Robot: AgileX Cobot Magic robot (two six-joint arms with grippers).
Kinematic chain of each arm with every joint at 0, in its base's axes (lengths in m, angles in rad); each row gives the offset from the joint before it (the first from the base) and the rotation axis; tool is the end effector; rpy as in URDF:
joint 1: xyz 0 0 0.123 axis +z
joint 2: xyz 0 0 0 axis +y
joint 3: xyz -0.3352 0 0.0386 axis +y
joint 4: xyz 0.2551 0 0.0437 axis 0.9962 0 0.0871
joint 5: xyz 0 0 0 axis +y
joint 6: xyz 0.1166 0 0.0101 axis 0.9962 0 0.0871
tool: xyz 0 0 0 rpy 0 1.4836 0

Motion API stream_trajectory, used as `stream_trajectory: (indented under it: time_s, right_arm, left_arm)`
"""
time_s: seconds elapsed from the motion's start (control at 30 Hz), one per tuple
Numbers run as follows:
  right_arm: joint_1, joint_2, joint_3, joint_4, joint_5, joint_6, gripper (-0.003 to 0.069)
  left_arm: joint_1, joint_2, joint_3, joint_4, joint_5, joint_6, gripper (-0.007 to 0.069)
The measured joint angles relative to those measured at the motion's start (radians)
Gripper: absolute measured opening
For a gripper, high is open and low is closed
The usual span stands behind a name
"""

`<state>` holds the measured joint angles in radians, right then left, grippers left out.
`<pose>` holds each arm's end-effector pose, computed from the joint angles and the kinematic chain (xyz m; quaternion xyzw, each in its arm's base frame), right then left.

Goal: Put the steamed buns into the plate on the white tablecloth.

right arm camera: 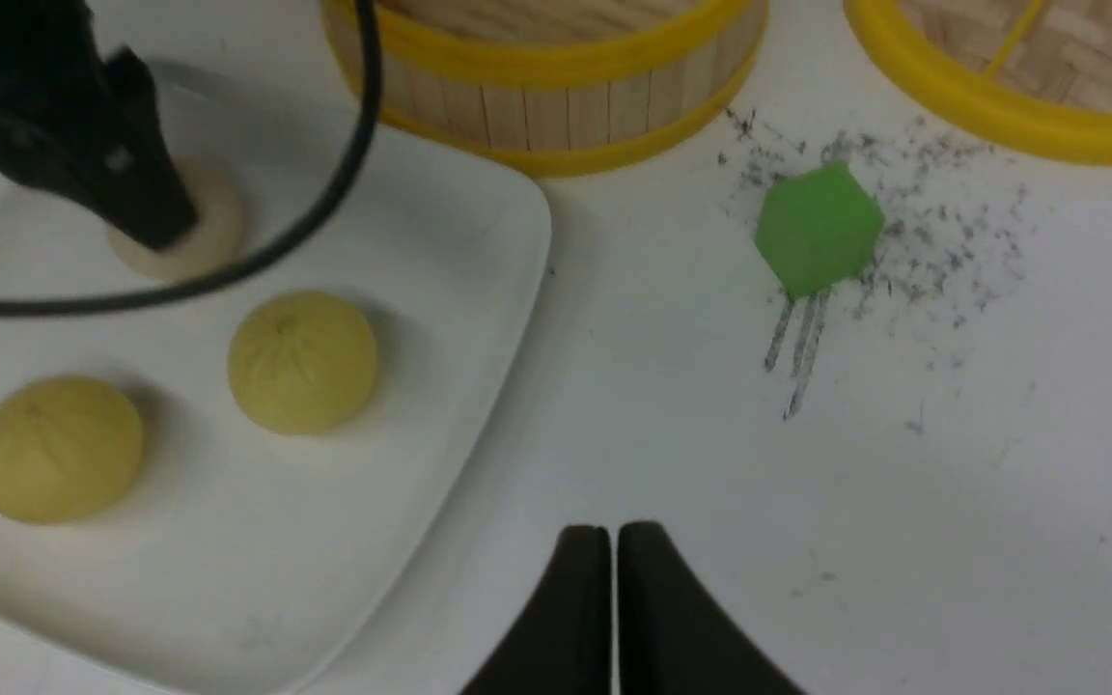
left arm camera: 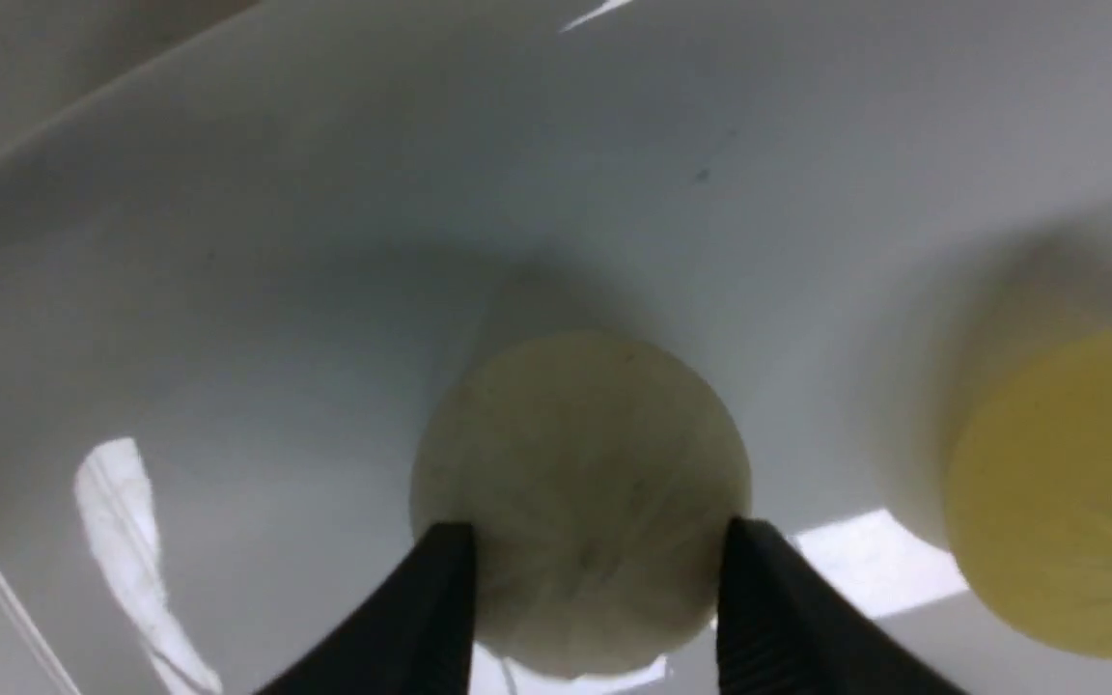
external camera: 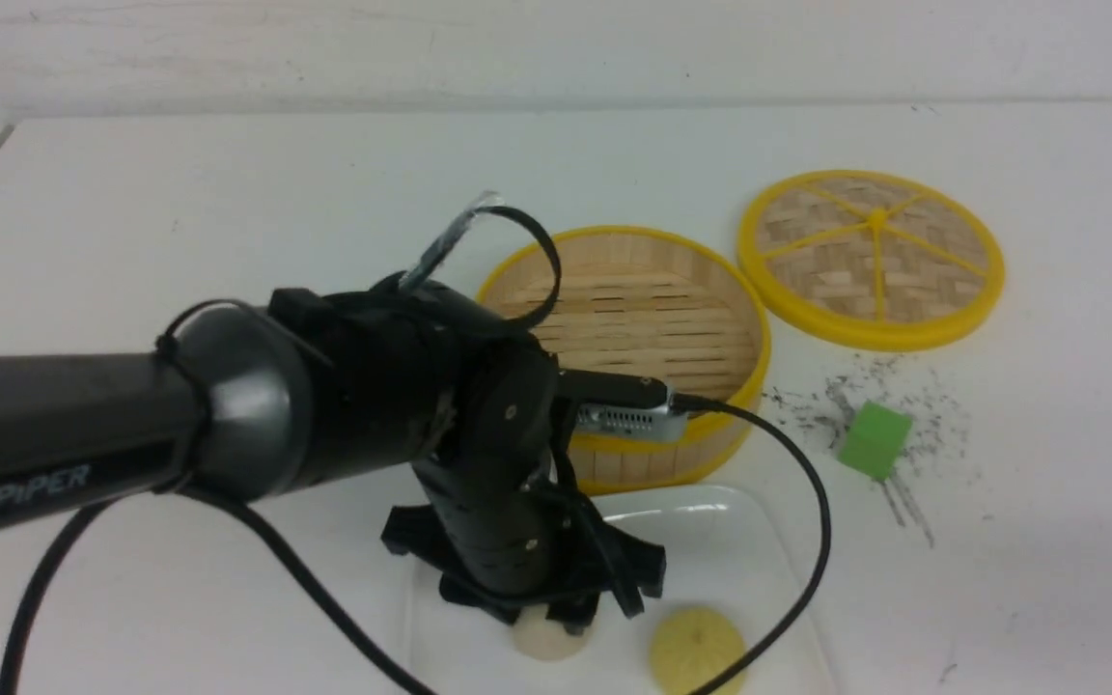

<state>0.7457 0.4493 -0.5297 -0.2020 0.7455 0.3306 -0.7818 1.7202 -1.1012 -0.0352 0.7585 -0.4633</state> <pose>0.0573 0.0312 0.3050 -0.2121 0.8493 0.1609 0.4558 0.2489 -0.2511 0.2239 0.1462 0.9792 -0.0927 0.1055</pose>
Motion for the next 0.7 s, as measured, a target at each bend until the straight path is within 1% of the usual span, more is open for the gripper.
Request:
stream_trajectory:
  time_s: [0.07,0.23,0.37,0.4,0.43,0.47,0.5,0.53,0.57,0.6,0.7]
  right_arm:
    - [0.0,-0.061,-0.022,0.0,0.006,0.0,0.0034]
    - [0.0,-0.173,-0.07,0.0,0.048,0.0,0.0038]
    - [0.0,-0.306,-0.097,-0.003,0.082,0.0,0.0041]
    - [0.0,-0.347,-0.093,-0.003,0.081,0.0,0.0036]
    - [0.0,-0.347,-0.092,-0.002,0.081,0.0,0.0035]
    - [0.0,-0.389,-0.074,0.006,0.052,0.0,0.0018]
    - [0.0,-0.413,-0.053,0.014,0.015,0.0,0.0001]
    - [0.0,-0.416,-0.049,0.016,0.008,0.0,-0.0003]
    - [0.0,-0.431,-0.012,0.035,-0.053,0.0,-0.0013]
    - [0.0,-0.432,0.014,0.051,-0.085,-0.005,-0.0015]
    - [0.0,-0.432,0.094,0.095,-0.192,-0.052,-0.0016]
  left_arm:
    - [0.0,-0.037,0.0,0.0,-0.006,-0.002,0.0387]
    - [0.0,-0.113,0.0,0.004,0.004,-0.003,0.0384]
    - [0.0,-0.179,0.0,0.024,0.024,-0.003,0.03]
    - [0.0,-0.196,0.0,0.035,0.028,-0.003,0.0251]
    - [0.0,-0.198,0.0,0.035,0.03,-0.003,0.0243]
    - [0.0,-0.21,0.0,0.048,0.036,-0.003,0.0179]
    - [0.0,-0.214,0.0,0.053,0.041,-0.003,0.0131]
    - [0.0,-0.215,0.0,0.055,0.042,-0.003,0.0122]
    - [0.0,-0.215,0.0,0.062,0.047,-0.003,0.0062]
    - [0.0,-0.215,0.0,0.066,0.049,-0.003,0.0033]
    - [0.0,-0.215,0.0,0.07,0.052,-0.003,0.0002]
